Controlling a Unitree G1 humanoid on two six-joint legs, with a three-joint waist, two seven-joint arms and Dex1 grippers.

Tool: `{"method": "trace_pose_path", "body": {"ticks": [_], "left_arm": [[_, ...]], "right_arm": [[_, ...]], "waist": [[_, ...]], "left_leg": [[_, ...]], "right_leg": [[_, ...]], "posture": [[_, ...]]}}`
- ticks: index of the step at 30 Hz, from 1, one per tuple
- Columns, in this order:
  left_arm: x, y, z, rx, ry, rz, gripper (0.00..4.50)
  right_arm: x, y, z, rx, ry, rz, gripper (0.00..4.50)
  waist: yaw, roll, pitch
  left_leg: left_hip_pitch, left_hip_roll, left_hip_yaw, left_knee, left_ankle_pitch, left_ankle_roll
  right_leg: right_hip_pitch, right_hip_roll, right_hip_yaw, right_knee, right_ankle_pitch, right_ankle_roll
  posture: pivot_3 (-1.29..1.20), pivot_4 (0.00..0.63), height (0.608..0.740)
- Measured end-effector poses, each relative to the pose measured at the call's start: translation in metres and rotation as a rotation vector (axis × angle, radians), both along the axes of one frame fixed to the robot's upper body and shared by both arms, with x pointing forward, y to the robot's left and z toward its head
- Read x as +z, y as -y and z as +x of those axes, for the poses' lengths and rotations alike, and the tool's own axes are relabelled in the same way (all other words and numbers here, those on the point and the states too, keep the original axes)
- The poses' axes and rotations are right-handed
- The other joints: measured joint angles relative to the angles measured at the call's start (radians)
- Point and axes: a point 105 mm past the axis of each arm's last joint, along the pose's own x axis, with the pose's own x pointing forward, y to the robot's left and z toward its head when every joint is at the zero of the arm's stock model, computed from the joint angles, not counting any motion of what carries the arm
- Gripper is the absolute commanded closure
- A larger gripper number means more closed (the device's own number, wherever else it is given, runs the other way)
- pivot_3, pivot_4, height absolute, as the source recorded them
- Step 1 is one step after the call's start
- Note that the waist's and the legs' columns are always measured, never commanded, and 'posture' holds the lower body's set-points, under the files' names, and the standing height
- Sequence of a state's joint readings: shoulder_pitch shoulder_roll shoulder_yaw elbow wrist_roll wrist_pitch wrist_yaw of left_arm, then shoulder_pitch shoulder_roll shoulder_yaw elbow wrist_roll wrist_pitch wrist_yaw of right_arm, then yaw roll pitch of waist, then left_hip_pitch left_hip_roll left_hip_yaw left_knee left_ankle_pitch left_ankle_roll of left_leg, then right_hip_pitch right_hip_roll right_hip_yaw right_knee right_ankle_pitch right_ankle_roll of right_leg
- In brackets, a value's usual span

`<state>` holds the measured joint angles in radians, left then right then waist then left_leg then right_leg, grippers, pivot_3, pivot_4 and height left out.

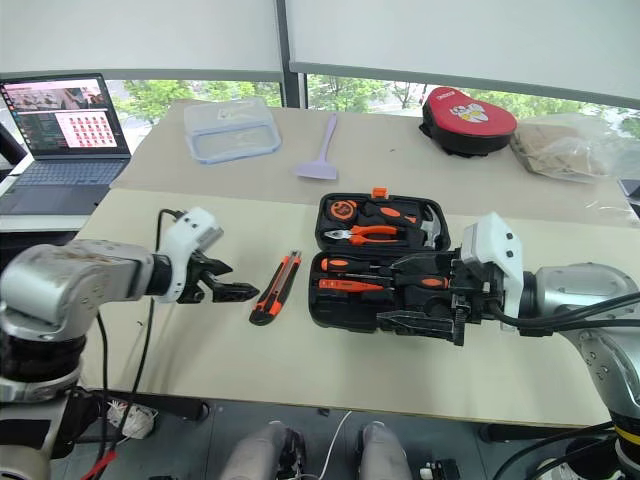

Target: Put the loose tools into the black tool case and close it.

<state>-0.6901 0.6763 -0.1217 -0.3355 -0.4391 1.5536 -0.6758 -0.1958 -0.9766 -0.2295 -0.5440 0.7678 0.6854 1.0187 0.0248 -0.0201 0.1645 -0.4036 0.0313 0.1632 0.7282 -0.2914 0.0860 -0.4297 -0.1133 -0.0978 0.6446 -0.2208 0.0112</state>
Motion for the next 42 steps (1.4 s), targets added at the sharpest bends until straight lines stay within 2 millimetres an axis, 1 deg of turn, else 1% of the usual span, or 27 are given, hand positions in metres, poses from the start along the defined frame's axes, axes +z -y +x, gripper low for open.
{"method": "trace_pose_path", "body": {"ticks": [3,5,7,10,14,16,18,19,20,22,23,24,26,27,28,29,30,31,32,34,35,37,39,40,41,42], "left_arm": [[-0.016,0.021,0.005,-0.034,-0.052,0.039,0.04],[-0.02,0.025,0.008,-0.036,-0.063,0.054,0.04],[-0.019,0.029,0.015,-0.039,-0.045,0.078,0.04],[-0.021,0.033,0.019,-0.057,-0.029,0.105,0.04],[-0.025,0.032,0.022,-0.082,-0.007,0.136,0.99],[-0.025,0.029,0.024,-0.086,0.003,0.148,1.86],[-0.025,0.026,0.025,-0.088,0.007,0.153,2.59],[-0.025,0.025,0.025,-0.091,0.007,0.15,2.84],[-0.025,0.024,0.025,-0.092,0.008,0.15,2.84],[-0.025,0.017,0.025,-0.089,0.003,0.15,2.84],[-0.024,0.011,0.025,-0.085,-0.002,0.152,2.84],[-0.023,0.002,0.026,-0.077,-0.004,0.158,2.84],[-0.019,-0.025,0.031,-0.06,0.004,0.189,2.84],[-0.013,-0.041,0.034,-0.058,0.028,0.207,2.84],[-0.005,-0.052,0.037,-0.074,0.068,0.223,2.85],[0.006,-0.052,0.04,-0.131,0.121,0.216,2.85],[0.017,-0.044,0.042,-0.208,0.178,0.2,2.85],[0.028,-0.029,0.042,-0.324,0.246,0.164,2.85],[0.035,-0.016,0.04,-0.41,0.287,0.135,2.85],[0.042,0.002,0.034,-0.549,0.311,0.097,2.85],[0.043,0.013,0.028,-0.643,0.307,0.077,2.85],[0.041,0.029,0.022,-0.755,0.288,0.047,2.85],[0.035,0.056,0.019,-0.854,0.272,0.013,2.85],[0.033,0.067,0.017,-0.892,0.267,0.008,2.85],[0.03,0.082,0.015,-0.945,0.261,0.0,2.85],[0.029,0.093,0.014,-0.979,0.257,-0.005,2.85]], "right_arm": [[-0.005,-0.003,-0.003,-0.021,-0.001,0.014,0.0],[-0.006,-0.003,-0.005,-0.028,0.001,0.012,0.0],[-0.008,-0.002,-0.005,-0.057,0.004,0.021,0.0],[-0.012,-0.002,-0.005,-0.082,0.0,0.031,0.0],[-0.01,0.0,-0.005,-0.105,0.015,0.034,0.0],[-0.01,0.001,-0.005,-0.112,0.014,0.034,0.0],[-0.01,0.001,-0.004,-0.117,0.019,0.035,0.0],[-0.009,0.002,-0.004,-0.119,0.021,0.035,0.0],[-0.009,0.002,-0.004,-0.121,0.023,0.036,0.0],[-0.009,0.003,-0.004,-0.124,0.02,0.035,0.0],[-0.01,0.004,-0.005,-0.127,0.015,0.035,0.0],[-0.012,0.005,-0.005,-0.131,0.008,0.034,0.0],[-0.018,0.011,-0.008,-0.148,-0.018,0.015,0.0],[-0.021,0.017,-0.009,-0.165,-0.034,0.003,0.0],[-0.023,0.023,-0.009,-0.186,-0.043,-0.005,0.0],[-0.022,0.028,-0.008,-0.207,-0.043,-0.003,0.0],[-0.021,0.031,-0.008,-0.218,-0.04,0.0,0.0],[-0.019,0.033,-0.008,-0.219,-0.037,0.003,0.0],[-0.018,0.034,-0.009,-0.218,-0.033,0.006,0.0],[-0.016,0.035,-0.011,-0.215,-0.04,0.012,0.0],[-0.018,0.038,-0.013,-0.222,-0.051,0.01,0.0],[-0.022,0.041,-0.015,-0.233,-0.071,0.003,0.0],[-0.027,0.041,-0.017,-0.241,-0.082,-0.008,0.0],[-0.028,0.041,-0.018,-0.242,-0.081,-0.009,0.0],[-0.028,0.041,-0.018,-0.246,-0.078,-0.01,0.0],[-0.029,0.04,-0.019,-0.247,-0.075,-0.01,0.0]], "waist": [[0.0,0.0,0.0],[-0.001,0.0,0.0],[-0.001,0.0,0.0],[0.0,0.0,0.0],[0.003,0.001,0.0],[0.002,0.001,0.0],[0.001,0.001,0.0],[0.0,0.001,0.0],[0.0,0.001,0.0],[-0.003,0.001,0.0],[-0.008,0.001,0.0],[-0.013,0.001,0.0],[-0.02,0.001,0.0],[-0.02,0.0,0.0],[-0.019,0.0,0.0],[-0.015,0.0,0.0],[-0.006,0.0,0.0],[0.006,0.0,0.0],[0.014,0.0,0.0],[0.017,0.0,0.0],[0.018,0.0,0.0],[0.015,0.0,0.0],[0.018,0.0,0.0],[0.017,0.0,0.0],[0.017,0.0,0.0],[0.015,0.0,0.0]], "left_leg": [[0.0,0.0,0.0,0.0,0.0,0.0],[0.0,0.0,0.0,0.0,0.0,0.0],[0.0,0.0,0.0,0.0,0.0,0.0],[0.002,0.0,0.0,0.0,0.0,0.0],[0.005,0.0,-0.001,0.0,0.0,0.0],[0.005,0.001,-0.001,0.0,0.0,0.0],[0.005,0.001,-0.001,-0.001,0.0,0.0],[0.005,0.001,-0.001,-0.001,0.0,0.0],[0.005,0.001,-0.001,-0.001,0.0,0.0],[0.005,0.001,-0.001,-0.001,0.0,0.0],[0.005,0.002,-0.001,-0.001,0.0,0.0],[0.005,0.002,-0.001,-0.002,0.0,-0.001],[0.005,0.002,0.0,-0.003,0.0,-0.002],[0.003,0.002,0.0,-0.003,0.001,-0.003],[0.002,0.002,0.0,-0.004,0.001,-0.003],[0.0,0.002,0.0,-0.003,0.001,-0.003],[-0.002,0.001,0.0,-0.002,0.001,-0.003],[-0.004,0.001,0.0,-0.001,0.001,-0.002],[-0.005,0.001,0.0,0.001,0.0,-0.002],[-0.007,0.0,0.0,0.002,0.0,0.0],[-0.007,0.0,0.0,0.002,-0.001,0.001],[-0.007,-0.001,0.001,0.002,-0.001,0.001],[-0.008,-0.001,0.001,0.003,0.0,0.002],[-0.008,-0.001,0.001,0.003,0.0,0.002],[-0.009,-0.002,0.001,0.003,0.0,0.002],[-0.009,-0.002,0.001,0.003,0.0,0.002]], "right_leg": [[0.0,-0.001,0.0,0.0,0.0,0.0],[0.0,0.0,0.0,0.0,0.0,0.0],[0.0,-0.001,0.001,0.0,0.0,0.0],[0.001,-0.001,0.001,0.0,0.0,0.0],[0.005,-0.002,0.001,0.0,0.0,0.0],[0.004,-0.003,0.002,0.0,0.0,0.0],[0.004,-0.003,0.002,0.0,0.0,-0.001],[0.004,-0.003,0.002,0.0,-0.001,-0.001],[0.004,-0.003,0.002,0.0,-0.001,-0.001],[0.004,-0.002,0.002,0.0,-0.001,-0.001],[0.003,-0.002,0.002,0.0,-0.001,-0.002],[0.003,-0.002,0.002,0.0,-0.001,-0.002],[0.001,-0.001,0.002,0.001,-0.002,-0.003],[-0.001,0.0,0.002,0.001,-0.002,-0.003],[-0.003,0.0,0.001,0.002,-0.002,-0.004],[-0.005,-0.001,0.001,0.002,-0.002,-0.004],[-0.005,-0.001,0.0,0.002,-0.002,-0.004],[-0.006,-0.002,-0.001,0.001,-0.002,-0.004],[-0.006,-0.002,-0.001,0.001,-0.001,-0.003],[-0.006,-0.002,-0.001,0.0,-0.001,-0.002],[-0.006,-0.001,-0.001,0.0,-0.001,-0.002],[-0.006,-0.001,0.0,0.0,-0.001,-0.001],[-0.006,0.0,-0.001,0.0,0.0,-0.001],[-0.006,0.0,0.0,0.0,0.0,0.0],[-0.006,0.0,0.0,0.0,0.0,0.0],[-0.007,0.0,0.0,0.0,0.0,0.0]], "posture": [[0.0,0.15,0.731],[0.0,0.15,0.731],[0.0,0.15,0.731],[0.0,0.15,0.731],[0.0,0.15,0.731],[0.0,0.15,0.731],[0.0,0.15,0.731],[0.0,0.15,0.731],[0.0,0.15,0.731],[0.0,0.15,0.731],[0.0,0.15,0.731],[0.0,0.15,0.731],[0.0,0.15,0.731],[0.0,0.15,0.731],[0.0,0.15,0.731],[0.0,0.15,0.731],[0.0,0.15,0.731],[0.0,0.15,0.731],[0.0,0.15,0.731],[0.0,0.15,0.731],[0.0,0.15,0.731],[0.0,0.15,0.731],[0.0,0.15,0.731],[0.0,0.15,0.731],[0.0,0.15,0.731],[0.0,0.15,0.731]]}}
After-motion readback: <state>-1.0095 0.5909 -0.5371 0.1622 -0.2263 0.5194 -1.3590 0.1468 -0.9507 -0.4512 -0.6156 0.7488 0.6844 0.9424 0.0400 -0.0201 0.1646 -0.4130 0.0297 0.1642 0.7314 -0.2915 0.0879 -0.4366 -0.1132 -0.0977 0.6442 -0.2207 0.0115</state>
